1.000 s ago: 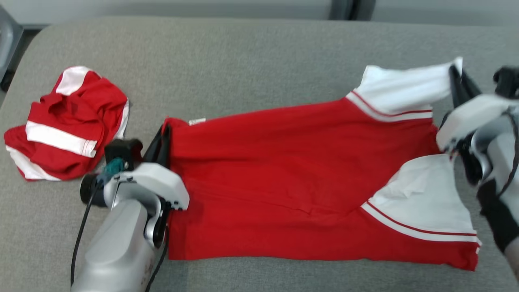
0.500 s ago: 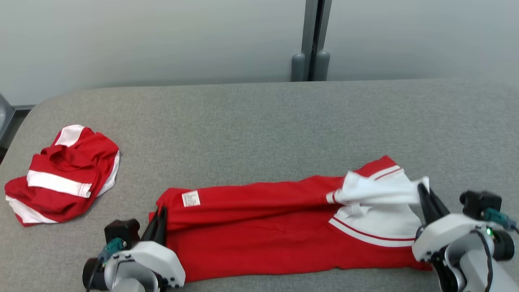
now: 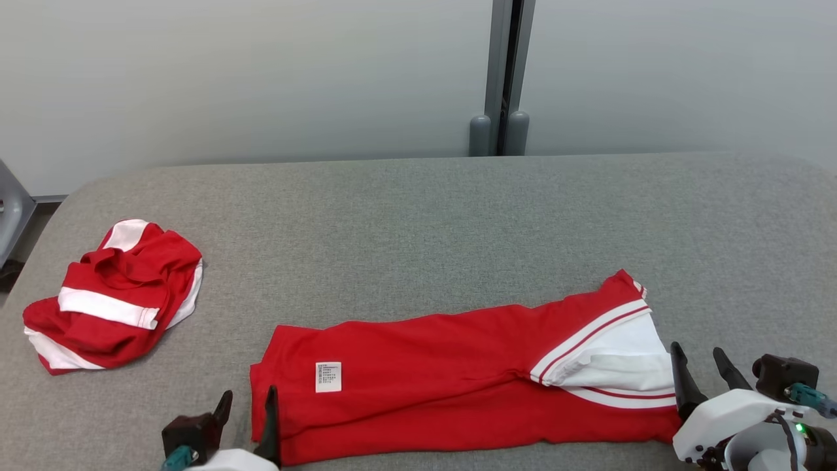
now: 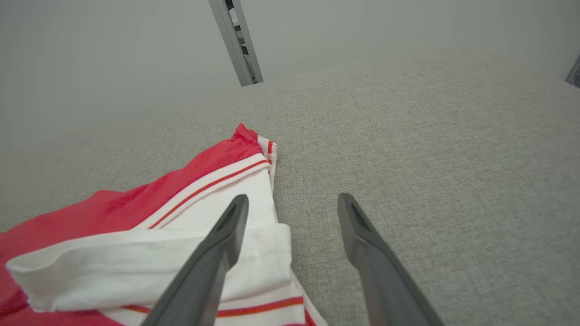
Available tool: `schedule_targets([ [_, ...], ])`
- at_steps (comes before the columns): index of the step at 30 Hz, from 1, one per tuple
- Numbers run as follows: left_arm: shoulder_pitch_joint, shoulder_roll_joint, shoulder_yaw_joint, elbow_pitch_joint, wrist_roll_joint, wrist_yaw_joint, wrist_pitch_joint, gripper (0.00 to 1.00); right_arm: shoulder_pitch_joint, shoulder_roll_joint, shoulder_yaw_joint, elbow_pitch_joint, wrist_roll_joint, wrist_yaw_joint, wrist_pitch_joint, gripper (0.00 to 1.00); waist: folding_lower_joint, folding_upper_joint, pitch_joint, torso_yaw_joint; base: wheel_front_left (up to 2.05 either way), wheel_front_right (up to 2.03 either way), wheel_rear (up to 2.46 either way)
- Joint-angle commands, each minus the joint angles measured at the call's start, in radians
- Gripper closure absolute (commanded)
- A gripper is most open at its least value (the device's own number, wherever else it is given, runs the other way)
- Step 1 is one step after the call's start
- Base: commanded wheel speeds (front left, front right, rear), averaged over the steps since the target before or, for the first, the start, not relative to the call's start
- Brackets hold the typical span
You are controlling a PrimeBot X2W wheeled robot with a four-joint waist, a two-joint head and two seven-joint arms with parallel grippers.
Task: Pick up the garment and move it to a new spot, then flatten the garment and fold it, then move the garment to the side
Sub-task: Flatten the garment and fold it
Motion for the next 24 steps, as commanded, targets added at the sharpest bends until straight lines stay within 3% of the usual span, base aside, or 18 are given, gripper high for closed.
schedule_targets([
  [1, 0.024, 0.003, 0.009, -0.012, 0.008, 0.009, 0.000, 0.00, 0.013, 0.001, -0.006, -0.003, -0.008, 0.000, -0.004, 0.00, 0.0000, 0.0000, -0.001, 0.002, 0.00, 0.00, 0.00],
  [8, 0.093, 0.002, 0.020, -0.129, 0.054, 0.010, 0.000, 0.00, -0.008, 0.018, 0.000, 0.046, -0.022, 0.000, -0.004, 0.00, 0.0000, 0.0000, 0.016, 0.036, 0.00, 0.00, 0.00],
  [18, 0.051, 0.002, -0.005, -0.145, 0.039, 0.007, 0.000, 0.00, -0.086, 0.031, 0.047, 0.199, 0.006, 0.000, 0.071, 0.00, 0.0000, 0.0000, 0.070, 0.075, 0.00, 0.00, 0.00],
  [19, 0.047, 0.002, -0.004, -0.145, 0.039, 0.007, 0.000, 0.00, -0.091, 0.036, 0.061, 0.209, 0.012, 0.000, 0.089, 0.09, 0.0000, 0.0000, 0.075, 0.076, 0.00, 0.00, 0.00],
  [20, 0.045, 0.002, -0.004, -0.146, 0.039, 0.007, 0.000, 0.00, -0.093, 0.041, 0.073, 0.216, 0.021, 0.001, 0.103, 0.48, 0.0000, 0.0000, 0.079, 0.077, 0.00, 0.00, 0.00],
  [21, 0.044, 0.002, -0.003, -0.146, 0.039, 0.007, 0.000, 0.00, -0.095, 0.043, 0.080, 0.219, 0.034, 0.001, 0.110, 0.69, 0.0000, 0.0000, 0.083, 0.078, 0.00, 0.00, 0.00],
  [22, 0.043, 0.002, -0.003, -0.145, 0.040, 0.007, 0.000, 0.00, -0.098, 0.041, 0.085, 0.220, 0.043, 0.001, 0.112, 1.00, 0.0000, 0.0000, 0.086, 0.078, 0.00, 0.00, 0.00],
  [24, 0.034, 0.002, -0.002, -0.143, 0.043, 0.007, 0.000, 0.00, -0.104, 0.029, 0.090, 0.226, 0.064, 0.000, 0.105, 1.00, 0.0000, 0.0000, 0.090, 0.078, 0.00, 0.00, 0.00],
])
